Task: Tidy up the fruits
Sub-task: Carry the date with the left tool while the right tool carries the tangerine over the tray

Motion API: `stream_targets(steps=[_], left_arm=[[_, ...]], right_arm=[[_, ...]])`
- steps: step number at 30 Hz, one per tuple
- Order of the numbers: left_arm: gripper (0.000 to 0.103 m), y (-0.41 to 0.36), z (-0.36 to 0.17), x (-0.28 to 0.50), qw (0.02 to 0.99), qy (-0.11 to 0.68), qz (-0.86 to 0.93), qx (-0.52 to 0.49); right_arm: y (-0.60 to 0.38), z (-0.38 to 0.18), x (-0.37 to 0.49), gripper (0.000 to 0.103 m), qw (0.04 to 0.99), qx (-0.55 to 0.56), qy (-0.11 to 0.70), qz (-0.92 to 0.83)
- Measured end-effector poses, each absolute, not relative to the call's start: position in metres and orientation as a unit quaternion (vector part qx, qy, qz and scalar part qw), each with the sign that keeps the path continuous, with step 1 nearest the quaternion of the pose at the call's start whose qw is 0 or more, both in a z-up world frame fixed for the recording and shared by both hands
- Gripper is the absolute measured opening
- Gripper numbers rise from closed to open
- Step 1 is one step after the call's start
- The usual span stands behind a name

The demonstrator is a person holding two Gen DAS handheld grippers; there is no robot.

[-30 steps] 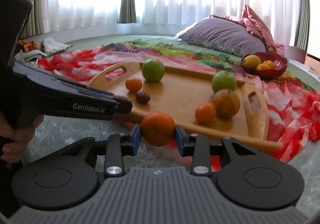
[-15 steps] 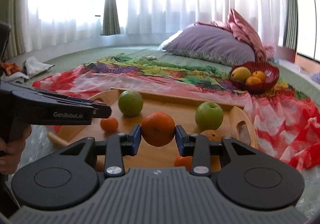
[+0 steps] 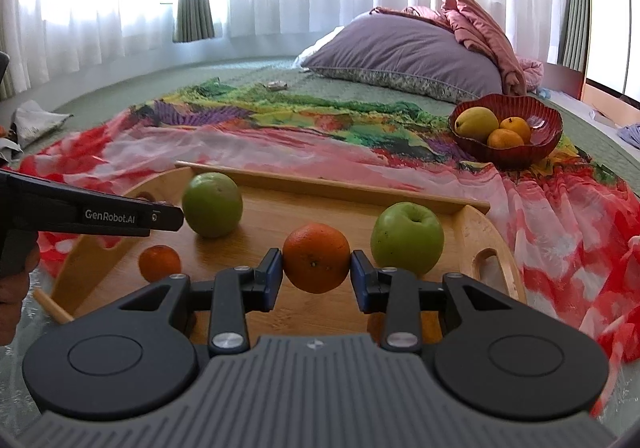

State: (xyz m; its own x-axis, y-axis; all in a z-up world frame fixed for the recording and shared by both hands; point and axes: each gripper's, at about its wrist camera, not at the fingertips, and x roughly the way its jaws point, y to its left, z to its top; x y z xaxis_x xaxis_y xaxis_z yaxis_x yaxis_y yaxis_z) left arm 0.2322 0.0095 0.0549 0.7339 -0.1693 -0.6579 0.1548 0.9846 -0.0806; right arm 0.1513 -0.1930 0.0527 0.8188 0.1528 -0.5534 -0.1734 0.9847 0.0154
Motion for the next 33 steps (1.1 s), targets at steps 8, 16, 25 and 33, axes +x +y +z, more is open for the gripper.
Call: stream_targets(steps=[8, 16, 25, 33], left_arm=[[0.029, 0.008, 0.047, 0.239, 0.931, 0.355, -0.081, -0.007], [0.029, 0.01, 0.042, 0.239, 0.929, 0.361, -0.082, -0.009], [0.029, 0.01, 0.036, 0.239, 0.926, 0.368, -0.081, -0.01], [0.029, 0.01, 0.035, 0.239, 0.926, 0.368, -0.081, -0.01]], right_arm=[[-0.192, 0.043, 0.167, 0.041, 0.948, -0.012, 0.307, 0.078], [-0.191, 0.038, 0.172, 0.041, 0.946, -0.007, 0.317, 0.072], [-0.19, 0.034, 0.175, 0.041, 0.944, -0.01, 0.322, 0.071], [-0.187, 0.031, 0.176, 0.041, 0.943, -0.016, 0.325, 0.072]])
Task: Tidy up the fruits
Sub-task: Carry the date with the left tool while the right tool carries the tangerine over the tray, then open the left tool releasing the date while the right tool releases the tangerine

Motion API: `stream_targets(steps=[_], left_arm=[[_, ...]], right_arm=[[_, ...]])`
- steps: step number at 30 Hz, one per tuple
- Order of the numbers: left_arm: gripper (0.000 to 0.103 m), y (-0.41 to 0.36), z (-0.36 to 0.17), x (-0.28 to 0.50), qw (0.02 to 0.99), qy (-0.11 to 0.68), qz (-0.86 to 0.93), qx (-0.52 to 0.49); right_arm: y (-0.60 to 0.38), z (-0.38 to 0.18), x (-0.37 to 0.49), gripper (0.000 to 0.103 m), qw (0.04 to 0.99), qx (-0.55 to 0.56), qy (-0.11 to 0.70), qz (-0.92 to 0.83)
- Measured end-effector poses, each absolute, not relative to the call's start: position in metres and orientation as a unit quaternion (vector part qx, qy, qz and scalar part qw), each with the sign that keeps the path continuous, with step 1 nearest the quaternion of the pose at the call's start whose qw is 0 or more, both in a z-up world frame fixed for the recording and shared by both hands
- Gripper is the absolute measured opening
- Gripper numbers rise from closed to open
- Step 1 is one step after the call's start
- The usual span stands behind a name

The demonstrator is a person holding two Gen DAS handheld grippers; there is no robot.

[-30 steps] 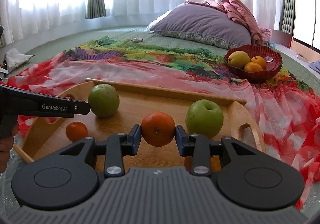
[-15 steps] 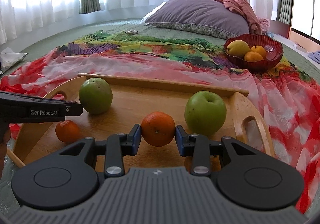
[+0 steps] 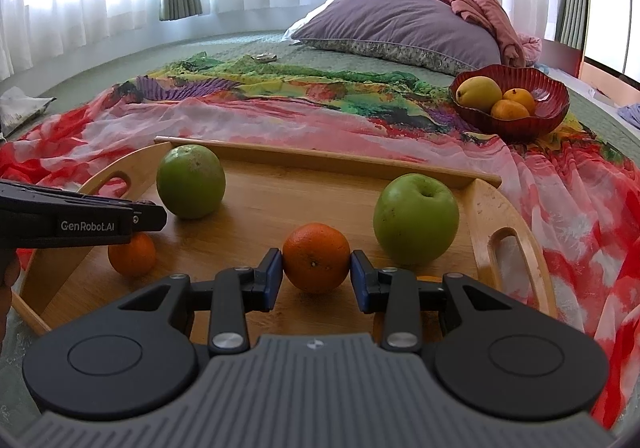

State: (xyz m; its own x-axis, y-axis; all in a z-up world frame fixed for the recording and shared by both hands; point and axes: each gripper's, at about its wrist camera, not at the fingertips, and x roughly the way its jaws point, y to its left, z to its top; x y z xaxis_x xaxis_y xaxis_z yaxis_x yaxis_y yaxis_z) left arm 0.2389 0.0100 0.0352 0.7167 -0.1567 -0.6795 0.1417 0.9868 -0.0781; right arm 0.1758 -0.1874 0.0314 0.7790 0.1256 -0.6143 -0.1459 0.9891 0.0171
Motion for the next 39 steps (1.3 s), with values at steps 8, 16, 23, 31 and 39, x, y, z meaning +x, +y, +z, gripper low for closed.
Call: stream_targets(steps=[8, 16, 23, 31, 39], left_arm=[[0.029, 0.01, 0.035, 0.239, 0.927, 0.367, -0.08, -0.01], [0.029, 0.009, 0.035, 0.239, 0.927, 0.365, -0.081, -0.005], [0.029, 0.008, 0.036, 0.238, 0.928, 0.364, -0.081, -0.003], [0.039, 0.009, 0.042, 0.233, 0.93, 0.359, -0.082, 0.003], [0.061, 0.012, 0.057, 0.215, 0.936, 0.34, -0.09, 0.008]], right_arm=[[-0.184, 0.03, 0.175, 0.041, 0.943, -0.022, 0.323, 0.071], [-0.185, 0.03, 0.175, 0.042, 0.943, -0.022, 0.323, 0.071], [-0.185, 0.03, 0.175, 0.043, 0.943, -0.022, 0.324, 0.071], [-0.186, 0.031, 0.173, 0.044, 0.945, -0.017, 0.318, 0.07], [-0.188, 0.046, 0.161, 0.057, 0.952, -0.019, 0.295, 0.075]])
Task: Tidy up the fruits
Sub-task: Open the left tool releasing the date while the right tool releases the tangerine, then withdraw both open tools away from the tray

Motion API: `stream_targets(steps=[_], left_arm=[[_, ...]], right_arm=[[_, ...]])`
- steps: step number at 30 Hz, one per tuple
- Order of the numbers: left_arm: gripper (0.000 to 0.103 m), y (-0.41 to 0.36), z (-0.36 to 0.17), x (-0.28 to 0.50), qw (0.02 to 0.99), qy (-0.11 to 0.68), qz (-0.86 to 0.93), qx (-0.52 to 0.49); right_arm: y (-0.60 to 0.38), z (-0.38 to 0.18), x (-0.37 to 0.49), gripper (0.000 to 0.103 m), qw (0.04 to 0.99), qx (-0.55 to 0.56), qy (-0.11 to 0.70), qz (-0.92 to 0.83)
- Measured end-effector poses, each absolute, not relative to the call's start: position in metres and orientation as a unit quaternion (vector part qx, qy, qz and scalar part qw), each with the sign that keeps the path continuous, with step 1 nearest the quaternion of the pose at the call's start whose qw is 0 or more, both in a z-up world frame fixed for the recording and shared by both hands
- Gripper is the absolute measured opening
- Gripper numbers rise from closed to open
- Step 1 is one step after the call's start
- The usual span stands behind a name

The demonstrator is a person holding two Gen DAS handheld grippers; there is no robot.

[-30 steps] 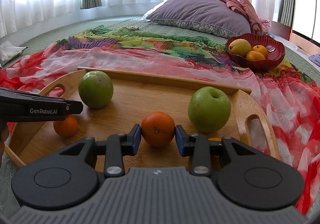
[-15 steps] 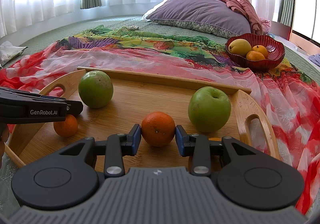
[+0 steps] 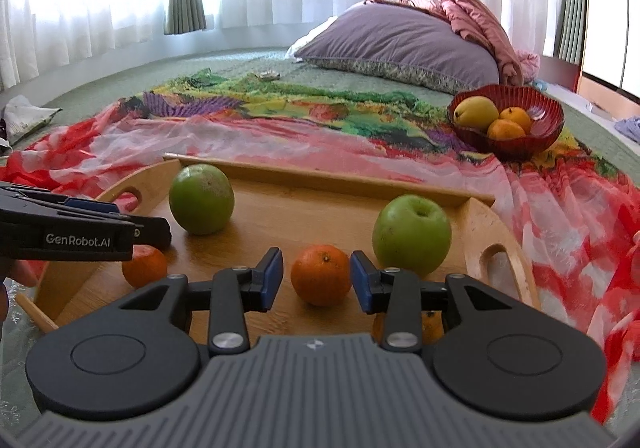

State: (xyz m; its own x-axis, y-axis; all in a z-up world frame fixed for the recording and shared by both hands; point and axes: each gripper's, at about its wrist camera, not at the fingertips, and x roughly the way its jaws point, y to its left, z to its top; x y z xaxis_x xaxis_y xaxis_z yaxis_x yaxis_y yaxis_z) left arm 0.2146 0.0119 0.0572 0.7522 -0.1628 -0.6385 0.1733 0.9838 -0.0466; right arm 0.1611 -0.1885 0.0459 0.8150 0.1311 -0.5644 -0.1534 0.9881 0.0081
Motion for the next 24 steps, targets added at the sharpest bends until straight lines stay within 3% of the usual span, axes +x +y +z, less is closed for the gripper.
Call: stream_targets(steps=[10, 13, 24], left_arm=[[0.08, 0.014, 0.08, 0.18, 0.945, 0.31, -0.1, 0.009], [0.083, 0.015, 0.083, 0.167, 0.949, 0.302, -0.094, 0.012], [0.09, 0.009, 0.076, 0.115, 0.956, 0.275, -0.096, 0.02]], right_arm=[[-0.19, 0.066, 0.142, 0.067, 0.96, -0.011, 0.272, 0.07], [-0.19, 0.071, 0.134, 0.071, 0.962, -0.01, 0.263, 0.069], [-0.193, 0.071, 0.096, 0.072, 0.97, 0.008, 0.239, 0.05]])
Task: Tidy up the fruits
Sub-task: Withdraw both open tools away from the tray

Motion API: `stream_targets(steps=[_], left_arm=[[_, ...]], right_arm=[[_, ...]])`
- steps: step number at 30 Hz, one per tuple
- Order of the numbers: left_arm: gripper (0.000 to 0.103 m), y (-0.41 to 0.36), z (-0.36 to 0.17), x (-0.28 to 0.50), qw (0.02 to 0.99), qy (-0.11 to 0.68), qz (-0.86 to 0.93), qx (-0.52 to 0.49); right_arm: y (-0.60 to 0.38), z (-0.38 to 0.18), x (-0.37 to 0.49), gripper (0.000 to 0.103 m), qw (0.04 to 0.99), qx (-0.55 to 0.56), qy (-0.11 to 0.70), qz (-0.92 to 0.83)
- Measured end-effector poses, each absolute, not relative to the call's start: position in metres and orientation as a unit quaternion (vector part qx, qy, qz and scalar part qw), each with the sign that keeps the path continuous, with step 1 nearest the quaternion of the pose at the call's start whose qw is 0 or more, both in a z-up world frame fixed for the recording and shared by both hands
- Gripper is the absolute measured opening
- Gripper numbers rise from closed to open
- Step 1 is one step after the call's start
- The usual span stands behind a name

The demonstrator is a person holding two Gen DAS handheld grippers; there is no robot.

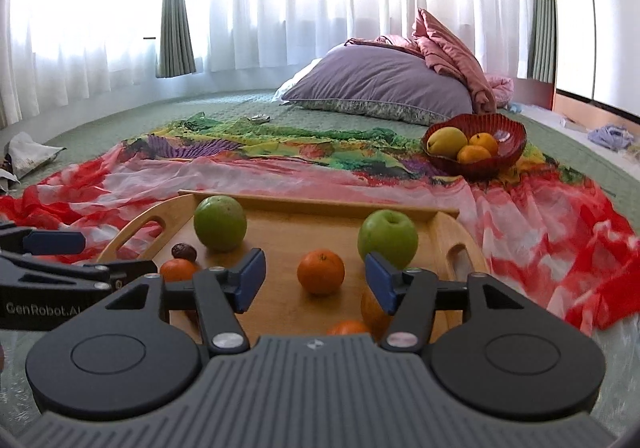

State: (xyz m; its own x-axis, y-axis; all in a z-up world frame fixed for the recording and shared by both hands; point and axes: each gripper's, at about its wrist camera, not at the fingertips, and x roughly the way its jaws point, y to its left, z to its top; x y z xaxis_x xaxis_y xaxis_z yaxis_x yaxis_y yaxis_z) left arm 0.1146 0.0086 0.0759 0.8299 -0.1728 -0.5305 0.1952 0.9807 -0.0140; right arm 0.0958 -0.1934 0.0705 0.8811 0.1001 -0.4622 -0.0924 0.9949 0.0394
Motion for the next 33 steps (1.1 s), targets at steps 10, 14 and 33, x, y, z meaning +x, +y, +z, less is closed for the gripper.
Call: stream_targets(steps=[10, 14, 33], left_arm=[[0.095, 0.011, 0.064, 0.084, 0.955, 0.282, -0.093, 0.012], [0.097, 0.013, 0.056, 0.074, 0.953, 0.289, -0.087, 0.01], [0.103, 0.01, 0.017, 0.065, 0.942, 0.331, -0.057, 0.017]], right_arm=[[-0.201, 0.058, 0.063, 0.084, 0.97, 0.013, 0.239, 0.035], [-0.203, 0.052, 0.052, 0.088, 0.969, 0.014, 0.243, 0.032], [-0.215, 0.014, 0.026, 0.099, 0.956, 0.025, 0.293, 0.003]])
